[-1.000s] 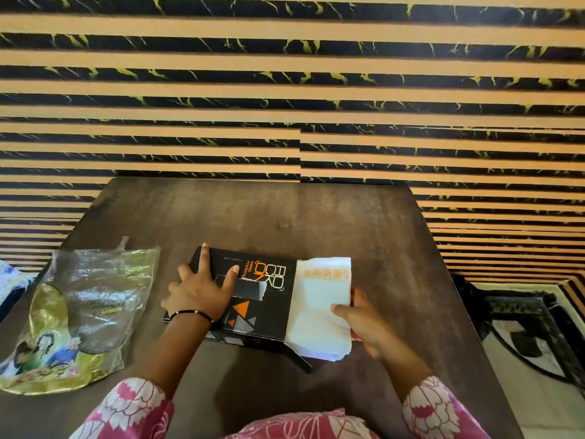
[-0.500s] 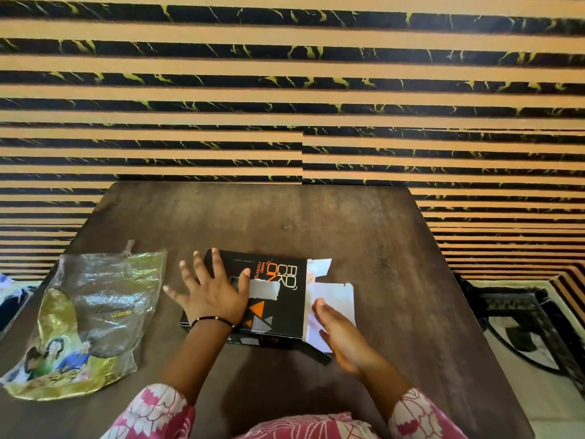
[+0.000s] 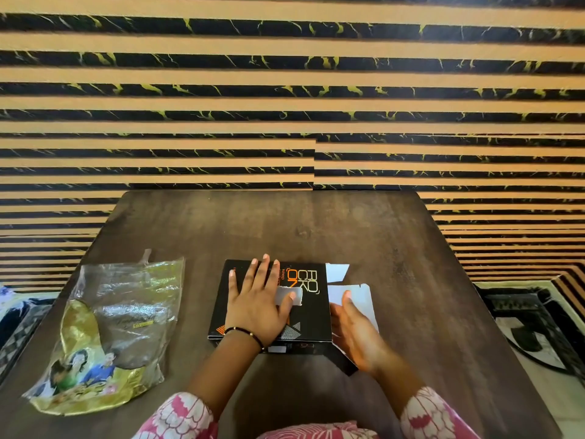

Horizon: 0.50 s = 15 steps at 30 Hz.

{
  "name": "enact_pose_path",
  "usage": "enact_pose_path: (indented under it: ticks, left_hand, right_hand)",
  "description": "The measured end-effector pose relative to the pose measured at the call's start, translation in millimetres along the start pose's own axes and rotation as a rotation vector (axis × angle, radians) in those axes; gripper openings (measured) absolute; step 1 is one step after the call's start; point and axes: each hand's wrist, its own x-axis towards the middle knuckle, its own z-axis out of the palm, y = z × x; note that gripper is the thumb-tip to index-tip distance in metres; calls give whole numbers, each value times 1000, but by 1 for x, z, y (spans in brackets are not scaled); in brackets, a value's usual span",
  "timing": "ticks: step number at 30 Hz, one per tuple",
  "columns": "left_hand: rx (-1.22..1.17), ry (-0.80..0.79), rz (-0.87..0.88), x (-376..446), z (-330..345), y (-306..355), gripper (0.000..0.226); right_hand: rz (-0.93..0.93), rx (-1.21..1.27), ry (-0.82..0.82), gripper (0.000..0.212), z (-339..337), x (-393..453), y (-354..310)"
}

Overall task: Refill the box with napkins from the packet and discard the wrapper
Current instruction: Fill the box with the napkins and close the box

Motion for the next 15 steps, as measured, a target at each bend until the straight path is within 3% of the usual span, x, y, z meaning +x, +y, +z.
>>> enact_pose_path:
  ticks: [2,5,8,10,13,15]
  left_hand:
    - [-16,-1,-9,-1,0,0,81]
    - [-22,-13,-19,-1,-3,1,79]
    - [-1,-60,9,2,-8,6,67]
    - [-10,-85,115,6,-14,10,65]
    - [-30,-79,352,10,-17,18,63]
    - [-50,-89,405,7,-15,27,72]
  right_hand:
    - [-88,-94,36,57,-16,-10,7]
    - [-153,-321,56,68,-40,-28,17]
    - [-158,-619,255,49,-54,-25,23]
    - [-168,-648,372,42,-52,-18,21]
    - [-171,-668,434,31,-44,-8,19]
    - [-163,-652,463,25,-39,-2,20]
